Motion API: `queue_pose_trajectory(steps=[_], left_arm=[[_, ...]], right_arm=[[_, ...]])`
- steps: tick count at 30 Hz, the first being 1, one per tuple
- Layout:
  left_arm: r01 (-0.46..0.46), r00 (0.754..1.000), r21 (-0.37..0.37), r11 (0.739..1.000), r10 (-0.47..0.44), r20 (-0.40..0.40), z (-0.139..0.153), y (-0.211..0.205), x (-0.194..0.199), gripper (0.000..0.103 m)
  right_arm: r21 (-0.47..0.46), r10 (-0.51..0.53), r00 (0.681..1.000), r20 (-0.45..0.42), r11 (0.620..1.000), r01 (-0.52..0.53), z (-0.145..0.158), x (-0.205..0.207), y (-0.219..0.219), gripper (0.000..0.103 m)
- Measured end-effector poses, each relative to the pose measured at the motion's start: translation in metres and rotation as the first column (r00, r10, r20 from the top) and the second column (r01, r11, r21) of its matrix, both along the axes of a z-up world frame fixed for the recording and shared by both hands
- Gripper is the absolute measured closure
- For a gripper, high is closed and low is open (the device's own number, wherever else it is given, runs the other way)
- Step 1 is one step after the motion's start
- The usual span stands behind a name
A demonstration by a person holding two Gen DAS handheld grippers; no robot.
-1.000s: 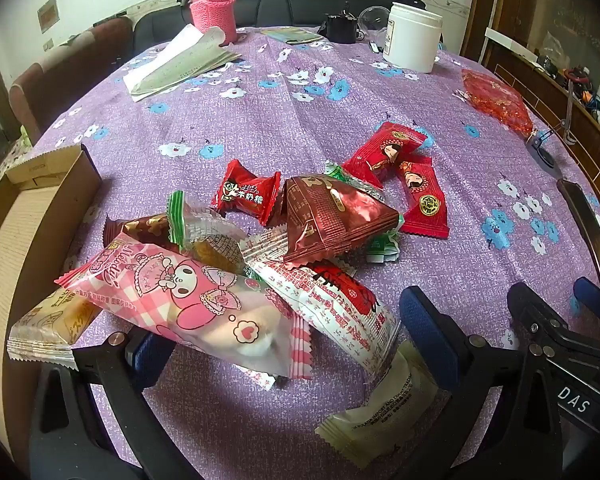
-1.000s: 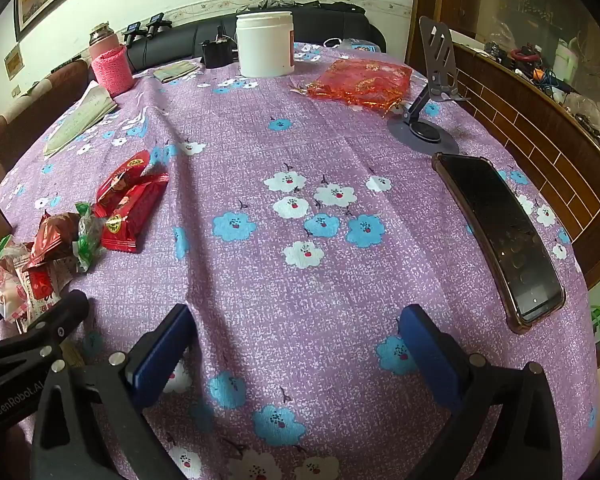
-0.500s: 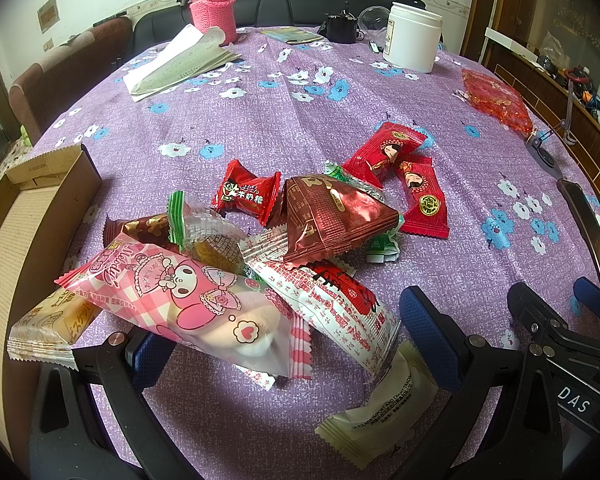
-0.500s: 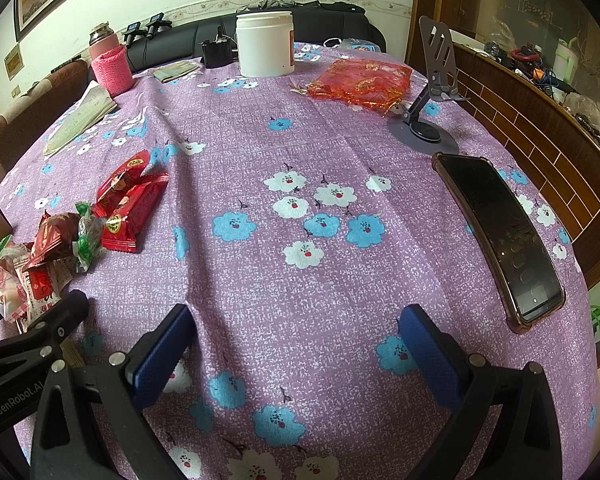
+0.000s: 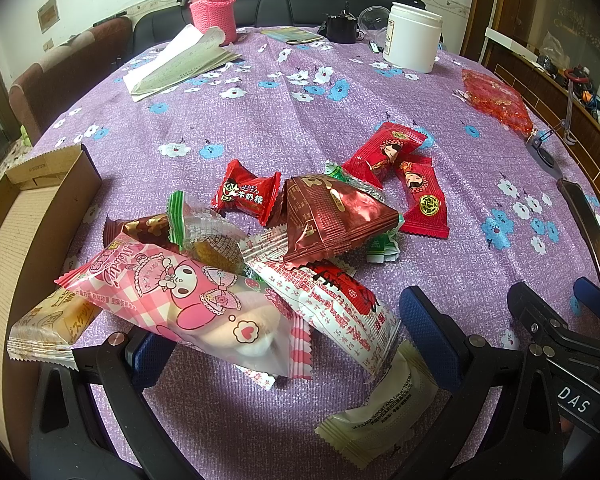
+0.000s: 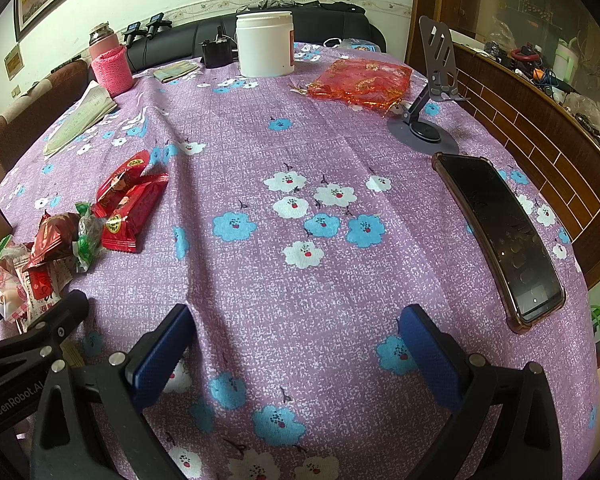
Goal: Organize snacks
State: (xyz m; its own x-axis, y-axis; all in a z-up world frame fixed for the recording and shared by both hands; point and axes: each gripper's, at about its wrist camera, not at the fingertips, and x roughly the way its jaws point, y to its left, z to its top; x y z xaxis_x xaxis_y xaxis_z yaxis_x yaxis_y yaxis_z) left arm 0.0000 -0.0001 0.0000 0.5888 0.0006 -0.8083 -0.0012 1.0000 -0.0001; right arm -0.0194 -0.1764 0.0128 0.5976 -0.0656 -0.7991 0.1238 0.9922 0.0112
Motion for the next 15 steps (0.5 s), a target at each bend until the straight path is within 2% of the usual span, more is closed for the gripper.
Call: queue_pose_trajectory(steps=[15], left_arm=[[0.026, 0.999, 0.003, 1.000, -0.026, -0.043, 0.002, -0.001, 0.012, 0.000]], right_arm=[[0.003, -0.003, 1.000, 0.000, 1.000, 0.003, -0.005, 0.000, -0.004, 0.000]])
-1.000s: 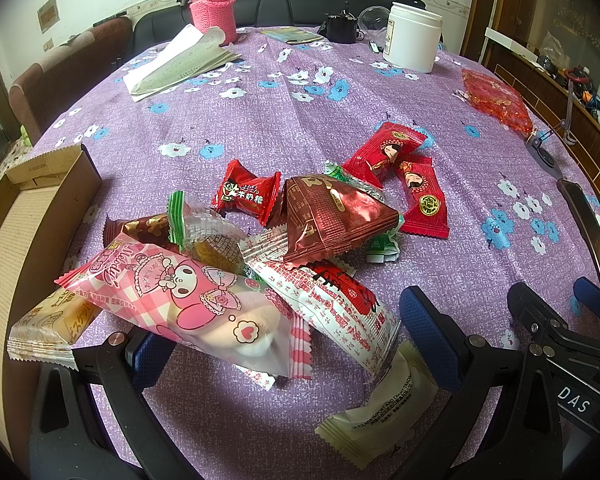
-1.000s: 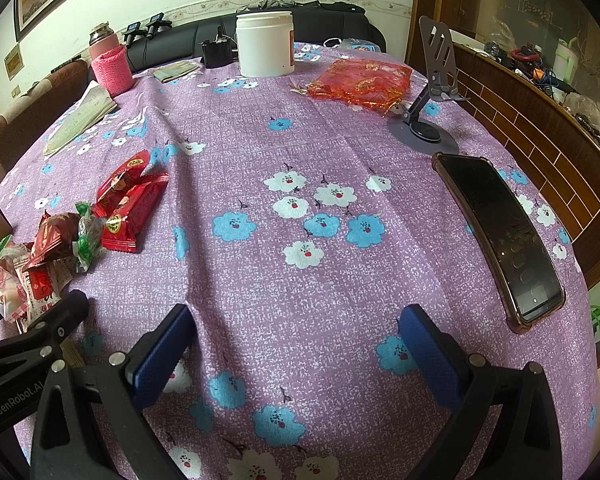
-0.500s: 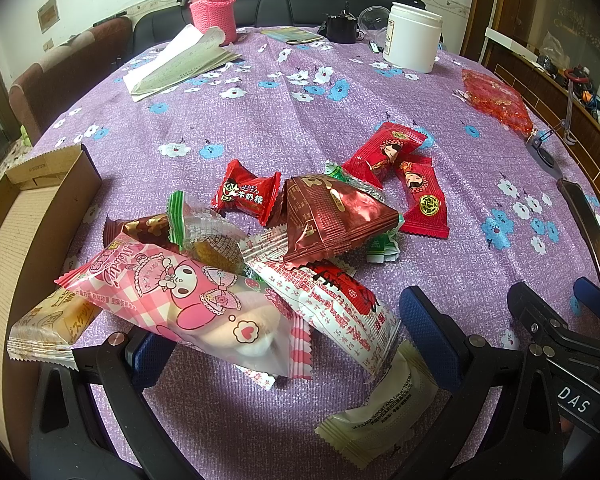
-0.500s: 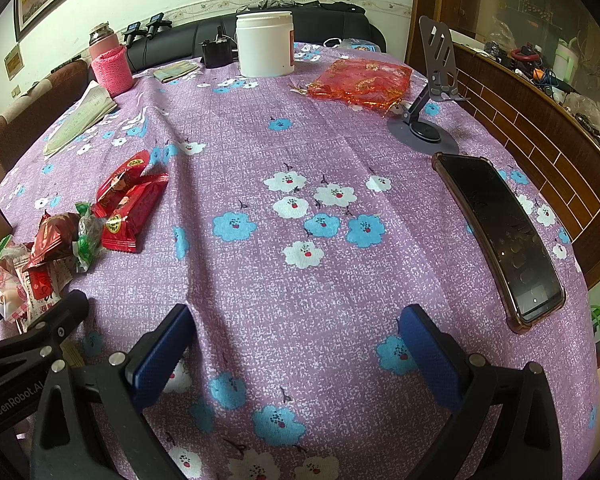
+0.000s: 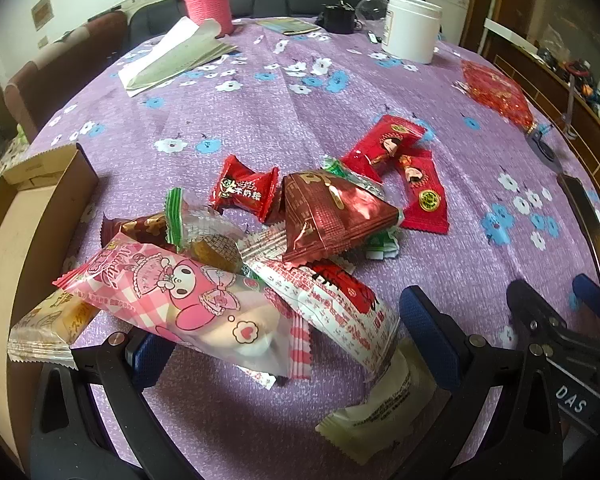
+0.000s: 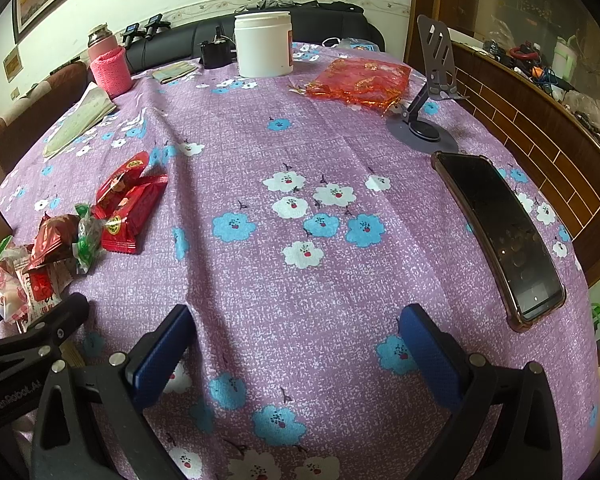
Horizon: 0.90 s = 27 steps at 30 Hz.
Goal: Organize snacks
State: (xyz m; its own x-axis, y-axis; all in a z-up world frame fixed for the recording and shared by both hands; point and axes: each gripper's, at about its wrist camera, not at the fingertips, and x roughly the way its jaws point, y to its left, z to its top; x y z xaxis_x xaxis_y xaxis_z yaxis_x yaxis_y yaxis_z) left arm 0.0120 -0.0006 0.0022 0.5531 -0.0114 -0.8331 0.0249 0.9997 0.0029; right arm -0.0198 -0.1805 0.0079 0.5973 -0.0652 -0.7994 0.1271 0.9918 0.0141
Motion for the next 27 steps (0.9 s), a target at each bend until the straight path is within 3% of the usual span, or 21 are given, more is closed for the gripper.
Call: queue_pose_trajectory(steps=[4, 9, 13, 15, 16, 19, 20, 24, 27], left_arm=[[0.055, 0.998, -0.012, 0.998, -0.055, -0.025, -0.001, 0.002, -0.014, 0.000], [0.115, 0.993, -0.167, 0.979, -0.120, -0.021, 0.014, 0.016, -0.048, 0.010], [0.142, 0.984, -0.199, 0.970, -0.116, 0.136, 0.048, 0.037, -0.088, 0.010], [0.126, 0.968, -0.165, 0.978, -0.085, 0.234, 0.061, 0.051, -0.110, 0.010], [0.125, 0.969, -0.157, 0.980, -0.086, 0.233, 0.062, 0.058, -0.117, 0.010], [0.130, 0.989, -0.147, 0.981, -0.119, 0.083, 0.050, 0.076, -0.119, 0.011], [0.118, 0.990, -0.165, 0.979, -0.103, 0.094, 0.051, 0.083, -0.124, 0.013], [0.087, 0.974, -0.223, 0.971, -0.036, 0.223, 0.067, 0.117, -0.151, 0.013], [0.072, 0.936, -0.267, 0.961, 0.028, 0.351, 0.075, 0.143, -0.165, 0.013]], right_arm=[[0.000, 0.004, 1.000, -0.001, 1.000, -0.004, 0.003, -0.001, 0.002, 0.000], [0.002, 0.020, 1.000, -0.015, 1.000, -0.020, 0.004, 0.000, 0.003, 0.000], [0.011, 0.050, 0.998, -0.042, 0.999, -0.050, 0.005, 0.002, 0.003, 0.000], [0.012, 0.063, 0.996, -0.055, 0.998, -0.063, 0.005, 0.000, 0.003, 0.000], [0.009, 0.068, 0.996, -0.059, 0.998, -0.067, 0.005, -0.001, 0.003, 0.000], [0.005, 0.084, 0.994, -0.065, 0.996, -0.084, 0.004, -0.005, 0.003, 0.000], [0.003, 0.086, 0.994, -0.063, 0.996, -0.086, 0.004, -0.006, 0.004, 0.000], [-0.012, 0.074, 0.993, -0.091, 0.997, -0.075, 0.008, -0.008, 0.004, 0.001], [0.017, 0.122, 0.992, 0.030, 0.992, -0.122, 0.035, -0.031, 0.012, 0.003]])
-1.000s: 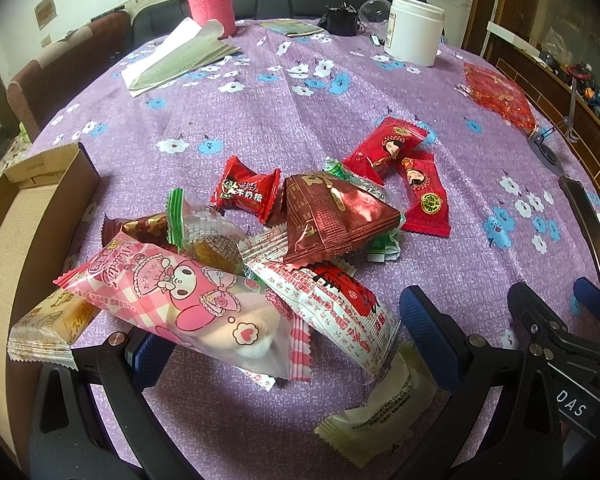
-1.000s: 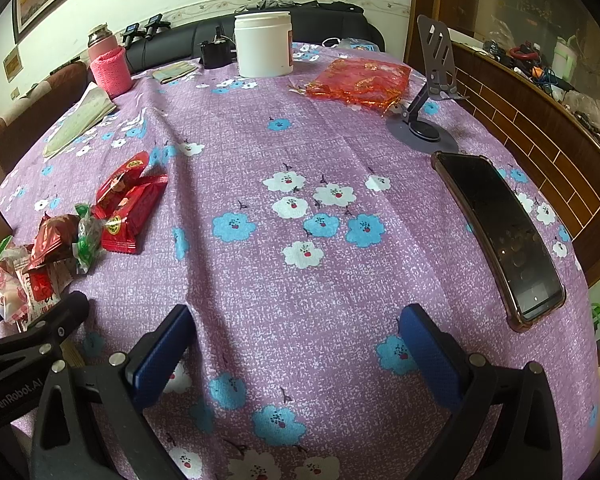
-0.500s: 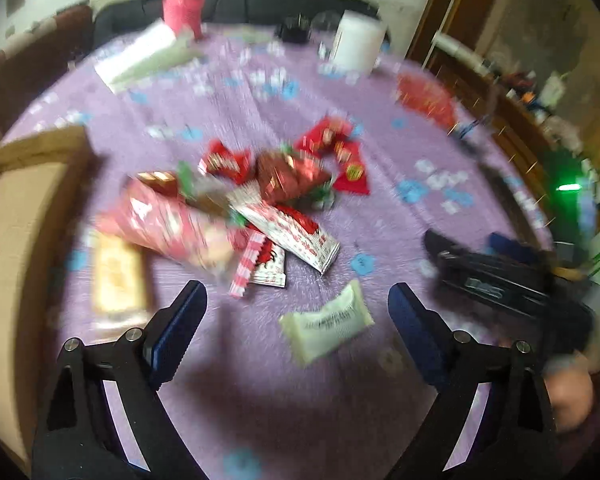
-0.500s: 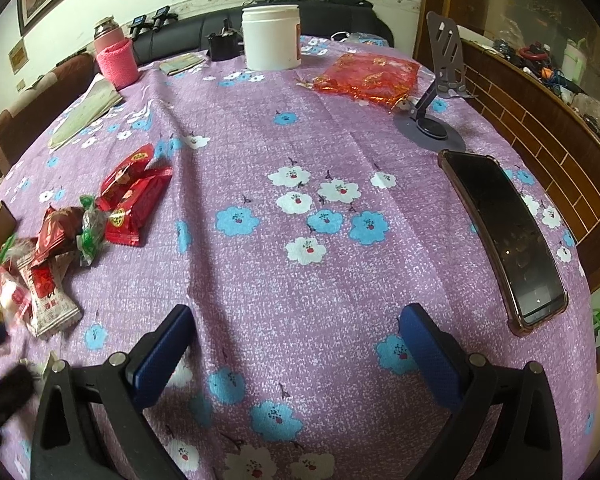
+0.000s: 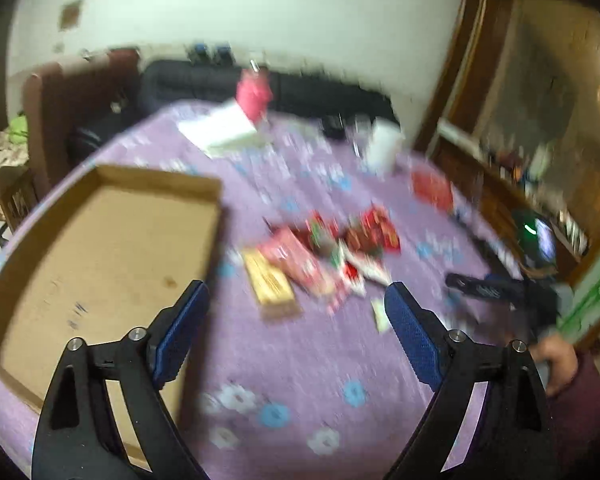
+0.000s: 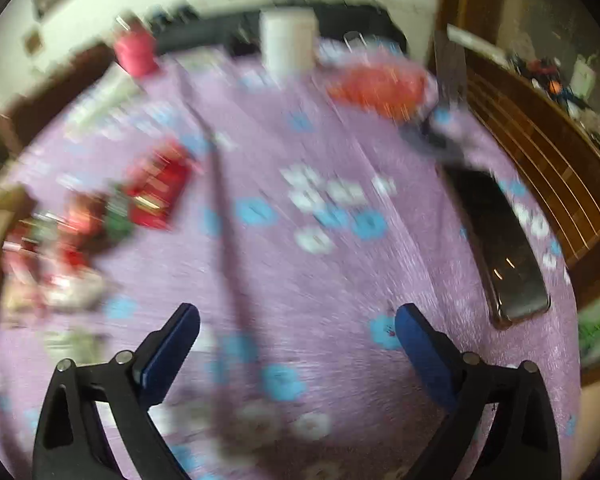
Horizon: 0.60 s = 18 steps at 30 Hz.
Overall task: Organize snacks
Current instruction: 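Grasp the pink character snack pack with left tool while right grasps white red-label packet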
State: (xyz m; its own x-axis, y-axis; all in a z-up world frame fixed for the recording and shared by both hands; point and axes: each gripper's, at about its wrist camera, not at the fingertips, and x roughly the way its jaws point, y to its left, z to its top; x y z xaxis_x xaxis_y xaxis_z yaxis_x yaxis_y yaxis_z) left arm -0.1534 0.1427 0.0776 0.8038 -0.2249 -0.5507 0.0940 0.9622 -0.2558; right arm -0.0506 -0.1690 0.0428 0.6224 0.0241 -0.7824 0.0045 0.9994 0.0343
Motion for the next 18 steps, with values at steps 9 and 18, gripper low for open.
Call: queue_pose_trajectory(steps=[9, 18], left_arm=[[0.037, 0.975, -0.070, 0.997, -0.052, -0.217, -0.034, 0.013, 0.016, 0.014], [0.107, 0.975, -0.110, 0.988, -0.126, -0.184, -0.025, 0.015, 0.009, 0.040]], right_arm=[[-0.041, 0.289, 0.950, 0.118, 0.957, -0.287, 0.030, -0.030, 0.081, 0.003], [-0.026, 0.404, 0.915, 0.008, 0.914, -0.404, 0.001, 0.005, 0.130, 0.038]])
